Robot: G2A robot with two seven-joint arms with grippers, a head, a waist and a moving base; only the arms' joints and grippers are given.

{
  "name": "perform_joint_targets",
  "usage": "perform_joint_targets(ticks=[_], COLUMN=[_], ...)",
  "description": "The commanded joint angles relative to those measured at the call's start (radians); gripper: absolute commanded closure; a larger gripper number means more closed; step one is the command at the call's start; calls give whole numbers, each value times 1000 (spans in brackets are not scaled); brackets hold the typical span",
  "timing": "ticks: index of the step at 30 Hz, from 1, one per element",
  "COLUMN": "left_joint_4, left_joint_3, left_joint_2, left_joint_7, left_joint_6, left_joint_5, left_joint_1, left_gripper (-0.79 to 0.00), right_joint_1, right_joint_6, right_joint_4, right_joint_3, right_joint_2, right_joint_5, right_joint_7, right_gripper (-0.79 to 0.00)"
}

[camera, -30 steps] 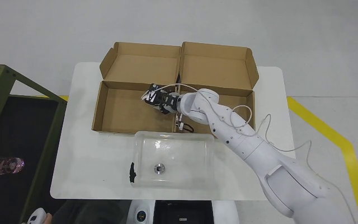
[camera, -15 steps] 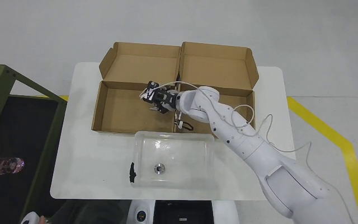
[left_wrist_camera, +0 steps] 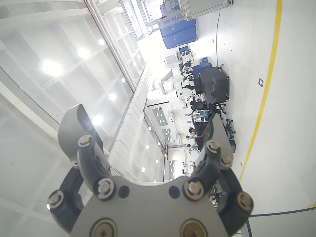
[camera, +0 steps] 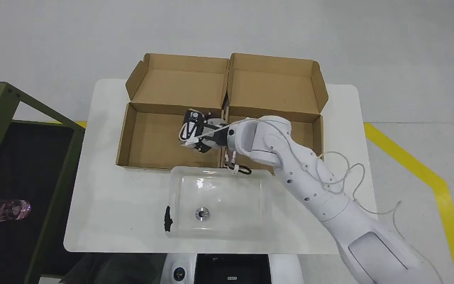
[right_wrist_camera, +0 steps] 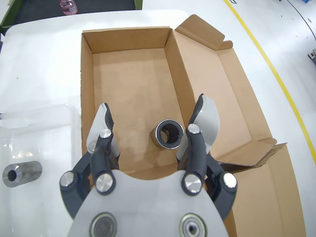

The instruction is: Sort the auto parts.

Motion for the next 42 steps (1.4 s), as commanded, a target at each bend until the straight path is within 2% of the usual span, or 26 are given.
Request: perform_joint_targets(ticks=[1,9,15,18,25,42], left_joint_4=[0,0,0,0,0,0], left_joint_3=[0,0,0,0,0,0], left_joint_2=[0,0,0,0,0,0], left_joint_7=[0,0,0,0,0,0], left_joint_6=[0,0,0,0,0,0], left_joint_5=[0,0,0,0,0,0], left_joint_1=[0,0,0,0,0,0], left_gripper=[-785,-785,-785,-785,-785,-785], right_joint_1=[-46,-216,-309,-347,-398,-430], right_joint_6=[-23,-139,-200,-229,-263,-275], right_joint_4=[-65,-258,-349,-377,-400,-326], right_joint_3=[22,86,116,116,100,32], right_joint_2=[13,60,85,95,109,123], right_joint_5=[-7,-55,-88,-102,-139,-221], right_joint_7=[6,29,34,34,26,15], right_gripper=[-557,-570,-563,-588,-622,-579])
